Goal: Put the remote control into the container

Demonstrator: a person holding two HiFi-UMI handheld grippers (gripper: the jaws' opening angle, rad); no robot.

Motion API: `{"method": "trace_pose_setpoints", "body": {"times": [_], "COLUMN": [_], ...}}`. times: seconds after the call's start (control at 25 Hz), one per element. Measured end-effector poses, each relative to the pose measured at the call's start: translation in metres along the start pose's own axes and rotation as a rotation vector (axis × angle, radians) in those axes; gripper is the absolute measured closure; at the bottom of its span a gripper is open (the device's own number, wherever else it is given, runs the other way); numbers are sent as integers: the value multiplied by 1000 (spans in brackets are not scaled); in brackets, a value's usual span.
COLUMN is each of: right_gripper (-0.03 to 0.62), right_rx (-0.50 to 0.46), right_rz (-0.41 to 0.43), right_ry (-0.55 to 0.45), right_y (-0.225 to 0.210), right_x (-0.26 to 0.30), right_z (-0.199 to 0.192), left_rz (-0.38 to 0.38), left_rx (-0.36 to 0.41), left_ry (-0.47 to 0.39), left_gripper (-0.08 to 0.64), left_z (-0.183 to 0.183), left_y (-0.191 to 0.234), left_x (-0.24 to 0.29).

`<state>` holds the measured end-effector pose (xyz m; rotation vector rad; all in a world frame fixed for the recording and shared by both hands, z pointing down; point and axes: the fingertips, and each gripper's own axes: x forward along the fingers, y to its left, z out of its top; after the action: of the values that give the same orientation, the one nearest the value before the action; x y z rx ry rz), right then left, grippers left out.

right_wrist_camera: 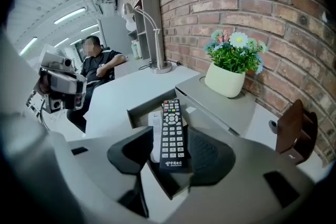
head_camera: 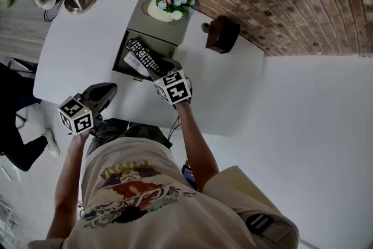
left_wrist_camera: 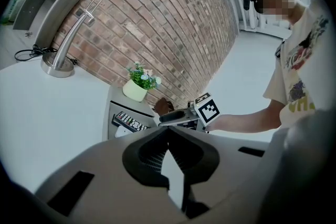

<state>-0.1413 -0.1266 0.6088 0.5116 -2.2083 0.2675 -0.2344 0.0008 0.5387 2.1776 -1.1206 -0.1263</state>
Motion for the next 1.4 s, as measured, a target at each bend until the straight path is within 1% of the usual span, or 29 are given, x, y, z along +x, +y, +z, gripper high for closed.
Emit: {"method": "trace_pose_setpoints", "body": {"times": [0.08,0.16,0.24,0.32,0.52,0.76,0.92,1.08,1.24,1.4], "right_gripper": [428,491,520,540,558,578,581,581,581,581], "right_rx": [23,47,66,78,128,156,219,218,225,225], "right_rz": [35,91,148,178,213,229,261,242,240,248], "right_ry": [-18,-43,-62,-76,-138,-190,-231,-278,-306,-350], "right_y": [7,16,26,33,39,49,61,66,69,76], "right_x": [-8,-16,-22,-28,-44,-64,-78,-96,-113,-131], "right_z": [3,6,9,11,21,23,22,21,9,4], "left_rz": [-10,-21,-33,-46,-67,-86,-117,-147,-138,-106], "left_rx": [8,19,30,39,64,95,108,138,155,158], "left_ry": [7,11,14,20,47,62,83,104,80,64], "left_gripper": [555,555,555,555,555,555,555,555,555,555], "left_z": [2,5,8,10,13,19,19,20,23,20], "left_y": [-3,-7,-12,-17,-28,-35,-43,-53,-67,-83], "left_x": [4,8,12,14,19,22,26,34,35,26]}}
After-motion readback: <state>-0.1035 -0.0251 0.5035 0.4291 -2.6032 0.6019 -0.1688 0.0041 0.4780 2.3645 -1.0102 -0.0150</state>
